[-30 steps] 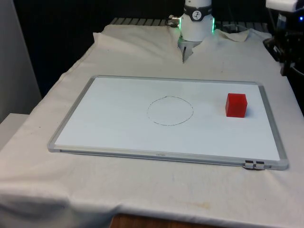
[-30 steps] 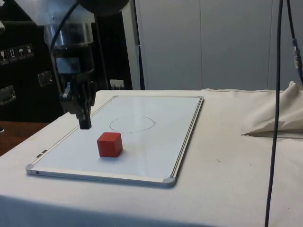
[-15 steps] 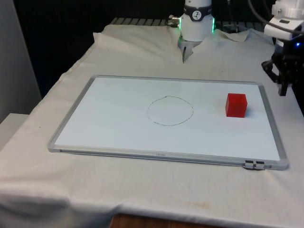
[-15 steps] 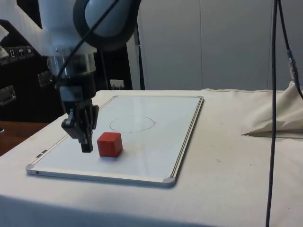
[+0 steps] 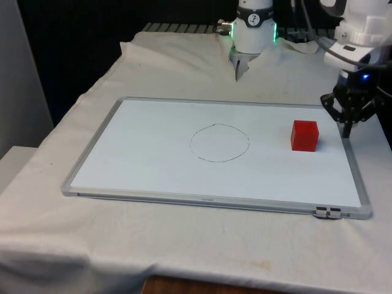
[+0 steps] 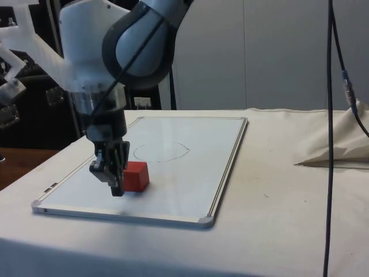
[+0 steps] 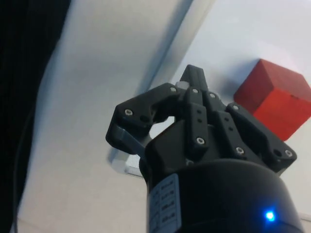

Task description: Push the cube into the marked area.

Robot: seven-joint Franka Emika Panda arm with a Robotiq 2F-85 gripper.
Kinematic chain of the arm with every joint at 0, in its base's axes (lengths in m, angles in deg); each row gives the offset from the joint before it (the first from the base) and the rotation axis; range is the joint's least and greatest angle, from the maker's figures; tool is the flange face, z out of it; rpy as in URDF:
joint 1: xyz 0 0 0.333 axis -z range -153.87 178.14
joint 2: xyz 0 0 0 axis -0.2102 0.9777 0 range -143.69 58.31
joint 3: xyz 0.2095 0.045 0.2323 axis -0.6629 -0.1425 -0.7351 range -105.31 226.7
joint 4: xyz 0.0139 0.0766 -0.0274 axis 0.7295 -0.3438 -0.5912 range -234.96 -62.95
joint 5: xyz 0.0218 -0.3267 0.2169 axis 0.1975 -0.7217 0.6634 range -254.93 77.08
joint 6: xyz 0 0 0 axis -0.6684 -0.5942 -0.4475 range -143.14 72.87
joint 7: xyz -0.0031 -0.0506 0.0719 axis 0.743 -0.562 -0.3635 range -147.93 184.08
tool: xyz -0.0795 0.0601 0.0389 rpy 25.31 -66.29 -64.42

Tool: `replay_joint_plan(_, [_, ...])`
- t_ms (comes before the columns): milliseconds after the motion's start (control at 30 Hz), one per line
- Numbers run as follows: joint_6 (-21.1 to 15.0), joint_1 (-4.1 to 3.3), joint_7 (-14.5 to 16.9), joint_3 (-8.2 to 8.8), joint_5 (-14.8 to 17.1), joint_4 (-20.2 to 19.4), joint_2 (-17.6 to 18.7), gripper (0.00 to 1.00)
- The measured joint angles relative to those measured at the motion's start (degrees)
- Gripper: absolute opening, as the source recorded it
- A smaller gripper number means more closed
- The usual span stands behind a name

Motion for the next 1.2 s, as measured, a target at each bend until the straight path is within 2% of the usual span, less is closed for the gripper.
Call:
replay_joint_plan(267, [-0.17, 0.00, -0.06, 1.60, -1.60, -1.83, 0.00, 0.00])
replay_joint_plan(367, [-0.17, 0.00, -0.57, 2.18, -3.09, -2.46, -0.06, 0.00])
replay_joint_plan(767, [0.23, -0.06, -4.35, 3.78, -9.00, -3.32, -0.52, 0.00])
replay_joint_plan(900, [0.23, -0.06, -6.65, 4.53, -11.75, -3.55, -0.46, 0.00])
replay_joint_plan(1200, [0.11, -0.06, -9.68, 5.73, -15.58, -3.72, -0.23, 0.00])
